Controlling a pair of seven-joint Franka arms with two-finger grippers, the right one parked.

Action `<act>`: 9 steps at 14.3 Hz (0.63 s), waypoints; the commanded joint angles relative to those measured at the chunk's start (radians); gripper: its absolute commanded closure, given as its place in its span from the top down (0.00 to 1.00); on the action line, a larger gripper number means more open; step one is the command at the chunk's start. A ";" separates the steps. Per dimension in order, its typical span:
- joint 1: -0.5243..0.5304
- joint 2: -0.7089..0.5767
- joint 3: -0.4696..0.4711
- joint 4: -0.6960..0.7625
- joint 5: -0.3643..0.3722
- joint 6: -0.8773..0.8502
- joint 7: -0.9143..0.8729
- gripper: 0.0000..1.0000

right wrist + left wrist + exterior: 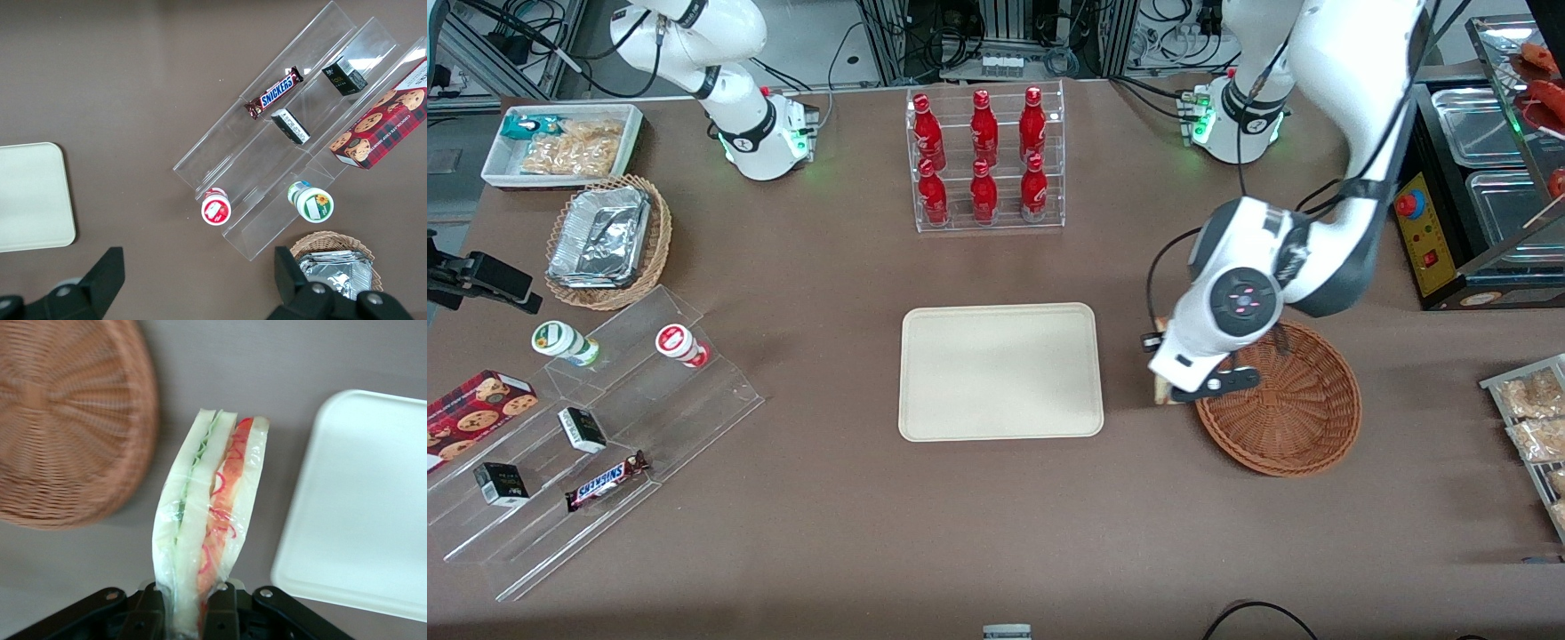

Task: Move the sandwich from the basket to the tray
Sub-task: 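Lift the sandwich and carry it over the cream tray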

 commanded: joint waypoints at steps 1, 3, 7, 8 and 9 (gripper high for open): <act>-0.087 0.113 0.005 0.149 -0.021 -0.016 -0.087 0.11; -0.164 0.165 0.005 0.212 -0.032 -0.016 -0.149 0.09; -0.270 0.278 0.005 0.307 -0.032 0.077 -0.272 0.06; -0.290 0.292 0.005 0.307 -0.030 0.123 -0.294 0.06; -0.314 0.305 0.006 0.307 -0.026 0.151 -0.318 0.06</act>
